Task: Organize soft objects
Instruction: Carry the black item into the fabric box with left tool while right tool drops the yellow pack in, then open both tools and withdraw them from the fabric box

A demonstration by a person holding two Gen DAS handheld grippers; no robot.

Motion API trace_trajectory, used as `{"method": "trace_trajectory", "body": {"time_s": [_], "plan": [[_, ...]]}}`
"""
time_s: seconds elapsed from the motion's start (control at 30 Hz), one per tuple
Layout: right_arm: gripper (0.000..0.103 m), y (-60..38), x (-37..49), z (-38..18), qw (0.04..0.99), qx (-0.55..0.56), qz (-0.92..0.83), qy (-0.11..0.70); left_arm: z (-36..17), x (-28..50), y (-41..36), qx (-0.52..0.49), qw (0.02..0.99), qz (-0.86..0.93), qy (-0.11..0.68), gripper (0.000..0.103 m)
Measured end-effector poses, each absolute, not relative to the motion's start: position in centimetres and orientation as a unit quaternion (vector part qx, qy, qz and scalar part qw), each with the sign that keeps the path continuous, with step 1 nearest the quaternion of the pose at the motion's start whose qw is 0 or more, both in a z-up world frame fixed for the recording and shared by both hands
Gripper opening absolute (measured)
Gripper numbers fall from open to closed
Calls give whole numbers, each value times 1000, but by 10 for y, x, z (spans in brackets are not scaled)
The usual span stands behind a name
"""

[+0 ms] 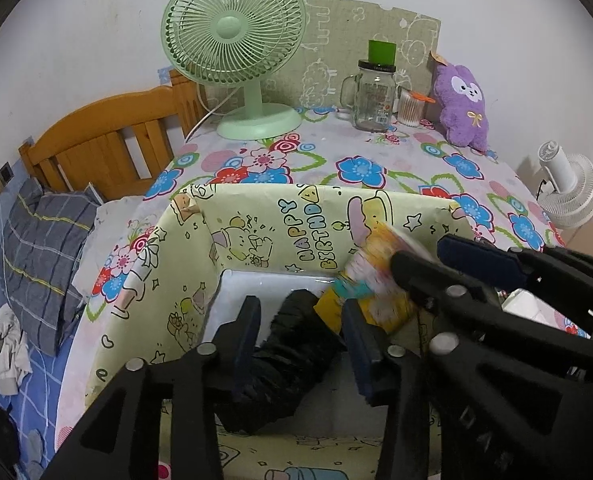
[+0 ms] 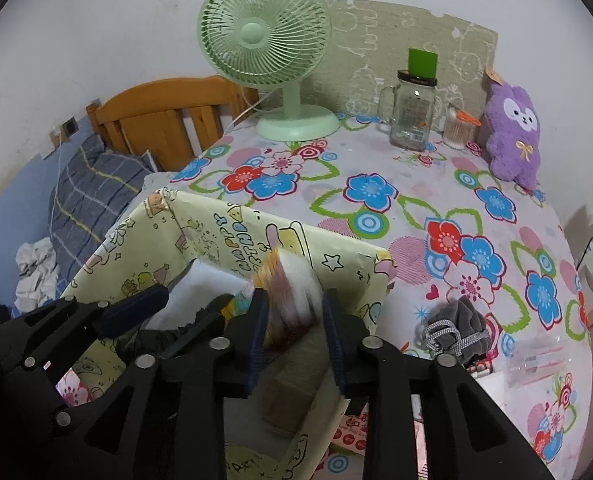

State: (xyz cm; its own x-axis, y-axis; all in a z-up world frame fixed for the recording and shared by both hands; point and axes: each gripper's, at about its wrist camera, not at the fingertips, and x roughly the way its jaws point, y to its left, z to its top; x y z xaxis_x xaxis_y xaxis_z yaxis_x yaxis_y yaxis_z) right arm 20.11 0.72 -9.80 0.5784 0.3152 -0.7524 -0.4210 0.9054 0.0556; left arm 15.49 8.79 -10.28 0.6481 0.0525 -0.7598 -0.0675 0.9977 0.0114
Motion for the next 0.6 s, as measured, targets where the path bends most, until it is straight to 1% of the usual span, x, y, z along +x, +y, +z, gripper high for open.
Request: {"method": "trace_trajectory", "body": {"time_s": [0.03, 0.07, 0.1, 0.17, 0.23, 0.47, 0.6], "plan": [[51, 7, 200, -96, 888, -67, 206, 406, -102, 154, 89, -11, 908, 34, 418, 55], [57, 6, 198, -95, 888, -65, 212, 402, -100, 153, 90, -14, 909, 35, 415, 63], [61, 5, 197, -93, 889, -62, 217, 398, -98, 152, 90, -14, 910, 39, 412, 66], [69, 4, 194, -88, 893, -62, 215, 390, -95, 150, 91, -13, 912, 44, 409, 71], [76, 3, 191, -83, 899, -66, 206, 382, -91, 147, 91, -11, 912, 45, 407, 75], [82, -6, 180, -69, 907, -62, 199, 367, -78, 139, 82, -4, 917, 52, 395, 84], [84, -14, 173, -61, 912, -58, 195, 357, -70, 133, 77, -1, 921, 51, 385, 86]]}}
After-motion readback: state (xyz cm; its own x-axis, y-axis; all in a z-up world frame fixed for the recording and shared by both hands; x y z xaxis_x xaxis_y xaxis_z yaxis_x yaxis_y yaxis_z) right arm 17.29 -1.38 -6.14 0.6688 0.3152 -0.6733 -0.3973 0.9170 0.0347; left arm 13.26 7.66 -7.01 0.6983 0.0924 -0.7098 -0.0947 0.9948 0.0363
